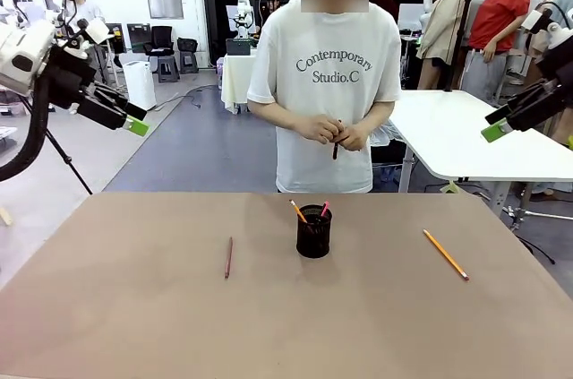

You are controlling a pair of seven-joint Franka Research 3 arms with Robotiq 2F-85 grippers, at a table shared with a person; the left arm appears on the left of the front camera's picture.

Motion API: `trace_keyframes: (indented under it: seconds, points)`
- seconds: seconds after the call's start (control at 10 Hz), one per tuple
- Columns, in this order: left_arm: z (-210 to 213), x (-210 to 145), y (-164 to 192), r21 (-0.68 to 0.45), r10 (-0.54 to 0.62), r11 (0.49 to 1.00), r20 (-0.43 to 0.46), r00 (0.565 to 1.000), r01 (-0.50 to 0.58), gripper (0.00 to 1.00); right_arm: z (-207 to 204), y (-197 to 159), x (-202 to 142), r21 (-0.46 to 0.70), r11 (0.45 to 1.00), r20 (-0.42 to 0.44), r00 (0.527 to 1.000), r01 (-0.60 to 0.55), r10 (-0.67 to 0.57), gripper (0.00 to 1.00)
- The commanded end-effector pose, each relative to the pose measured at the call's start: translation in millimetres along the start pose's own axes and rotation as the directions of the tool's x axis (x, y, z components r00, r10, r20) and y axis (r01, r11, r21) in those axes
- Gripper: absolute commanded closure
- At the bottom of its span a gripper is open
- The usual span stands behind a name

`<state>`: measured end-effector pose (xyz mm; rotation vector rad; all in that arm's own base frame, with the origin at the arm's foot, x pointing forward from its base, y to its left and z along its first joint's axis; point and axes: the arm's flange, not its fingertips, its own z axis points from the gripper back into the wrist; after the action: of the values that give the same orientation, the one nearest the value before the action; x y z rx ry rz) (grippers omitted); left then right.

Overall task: Place the pens into the pen holder.
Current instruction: Pick up a writing instrument from the table and place it into the Pen holder.

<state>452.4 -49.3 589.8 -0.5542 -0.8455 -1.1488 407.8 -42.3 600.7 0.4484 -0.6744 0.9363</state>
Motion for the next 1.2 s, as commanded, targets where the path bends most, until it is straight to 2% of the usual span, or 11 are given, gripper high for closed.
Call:
trace_keyframes:
  seconds: [0.0, 0.1, 1.1]
  points:
    - [0.0, -4.6, -1.0, -0.022, 0.001, 1.000, 0.023, 1.000, 0.000, 0.00, 0.0, -0.1, 0.4, 0.006, 1.000, 0.016, 1.000, -0.005, 0.005, 0.00]
    - [0.0, 0.0, 0.0, 0.000, 0.000, 1.000, 0.000, 1.000, 0.000, 0.00, 0.0, -0.1, 0.4, 0.006, 1.000, 0.016, 1.000, -0.005, 0.005, 0.00]
    - [0.0, 0.0, 0.0, 0.000, 0.000, 1.000, 0.000, 1.000, 0.000, 0.00, 0.0, -0.1, 0.4, 0.006, 1.000, 0.016, 1.000, -0.005, 0.005, 0.00]
